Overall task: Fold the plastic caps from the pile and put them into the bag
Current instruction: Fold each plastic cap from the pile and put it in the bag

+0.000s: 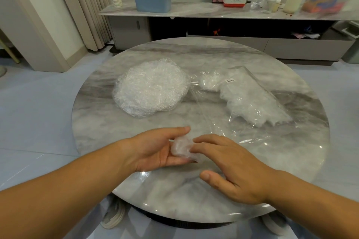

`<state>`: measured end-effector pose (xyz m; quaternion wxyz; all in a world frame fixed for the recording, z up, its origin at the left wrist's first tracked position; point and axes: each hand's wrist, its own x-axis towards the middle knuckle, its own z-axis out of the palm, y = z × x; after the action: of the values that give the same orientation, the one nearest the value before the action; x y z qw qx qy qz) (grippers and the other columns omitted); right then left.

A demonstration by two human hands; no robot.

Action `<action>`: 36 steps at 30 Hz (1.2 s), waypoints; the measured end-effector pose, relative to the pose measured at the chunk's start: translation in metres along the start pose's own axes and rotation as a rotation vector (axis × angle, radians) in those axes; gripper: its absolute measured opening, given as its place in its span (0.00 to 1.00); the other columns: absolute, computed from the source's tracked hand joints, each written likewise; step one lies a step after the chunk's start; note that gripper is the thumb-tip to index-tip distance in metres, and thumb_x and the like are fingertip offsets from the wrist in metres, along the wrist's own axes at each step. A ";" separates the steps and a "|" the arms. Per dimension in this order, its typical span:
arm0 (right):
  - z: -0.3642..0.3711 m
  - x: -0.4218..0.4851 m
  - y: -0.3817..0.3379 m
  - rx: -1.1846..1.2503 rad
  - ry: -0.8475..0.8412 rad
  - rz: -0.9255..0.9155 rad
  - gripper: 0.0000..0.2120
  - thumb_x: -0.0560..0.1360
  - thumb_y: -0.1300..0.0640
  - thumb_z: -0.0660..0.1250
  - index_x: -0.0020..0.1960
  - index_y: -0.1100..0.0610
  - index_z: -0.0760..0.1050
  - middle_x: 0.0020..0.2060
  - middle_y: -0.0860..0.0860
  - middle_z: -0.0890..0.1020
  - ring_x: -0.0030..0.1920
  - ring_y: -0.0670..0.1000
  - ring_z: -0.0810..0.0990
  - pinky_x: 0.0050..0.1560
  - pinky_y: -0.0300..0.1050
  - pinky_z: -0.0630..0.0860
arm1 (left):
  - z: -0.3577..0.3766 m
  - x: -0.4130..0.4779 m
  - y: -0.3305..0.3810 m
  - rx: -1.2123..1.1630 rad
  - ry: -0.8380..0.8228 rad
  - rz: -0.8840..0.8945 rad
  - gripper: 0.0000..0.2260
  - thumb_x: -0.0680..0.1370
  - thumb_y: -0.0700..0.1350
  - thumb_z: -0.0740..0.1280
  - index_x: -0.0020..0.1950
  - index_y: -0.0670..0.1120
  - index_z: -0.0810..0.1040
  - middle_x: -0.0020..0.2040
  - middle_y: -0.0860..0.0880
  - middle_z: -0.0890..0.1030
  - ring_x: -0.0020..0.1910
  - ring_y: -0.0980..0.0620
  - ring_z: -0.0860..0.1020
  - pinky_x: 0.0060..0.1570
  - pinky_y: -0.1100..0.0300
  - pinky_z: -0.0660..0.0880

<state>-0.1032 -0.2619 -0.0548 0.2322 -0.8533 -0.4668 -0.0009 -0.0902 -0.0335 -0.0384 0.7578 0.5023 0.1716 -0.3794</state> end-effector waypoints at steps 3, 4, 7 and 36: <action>0.003 -0.008 -0.001 0.239 0.058 0.187 0.22 0.81 0.38 0.56 0.74 0.40 0.61 0.71 0.39 0.71 0.71 0.38 0.70 0.68 0.35 0.67 | 0.004 0.005 -0.002 0.069 0.084 0.101 0.11 0.77 0.37 0.69 0.59 0.36 0.79 0.52 0.39 0.84 0.49 0.45 0.85 0.49 0.54 0.84; 0.003 -0.010 -0.001 0.318 0.109 0.278 0.23 0.79 0.35 0.56 0.73 0.37 0.62 0.71 0.37 0.70 0.70 0.37 0.70 0.67 0.34 0.67 | 0.006 0.006 -0.002 0.059 0.121 0.139 0.10 0.78 0.35 0.69 0.59 0.36 0.78 0.52 0.38 0.84 0.48 0.45 0.85 0.47 0.54 0.84; -0.004 -0.005 -0.002 0.621 0.312 0.484 0.19 0.75 0.37 0.64 0.64 0.41 0.77 0.64 0.37 0.77 0.64 0.40 0.77 0.63 0.37 0.73 | 0.016 0.008 0.003 0.062 0.180 0.250 0.12 0.77 0.32 0.70 0.59 0.38 0.77 0.56 0.36 0.82 0.47 0.44 0.85 0.40 0.55 0.84; -0.090 -0.083 0.100 0.549 0.309 0.824 0.39 0.72 0.20 0.46 0.45 0.44 0.87 0.50 0.41 0.86 0.56 0.40 0.82 0.71 0.51 0.70 | 0.126 0.081 0.000 1.397 0.211 0.789 0.19 0.84 0.58 0.53 0.59 0.53 0.81 0.80 0.55 0.61 0.78 0.61 0.54 0.75 0.62 0.53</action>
<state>-0.0509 -0.4094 -0.0321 0.4948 -0.8639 -0.0354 0.0868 -0.0522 -0.1781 -0.0353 0.3266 0.9166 -0.2242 -0.0543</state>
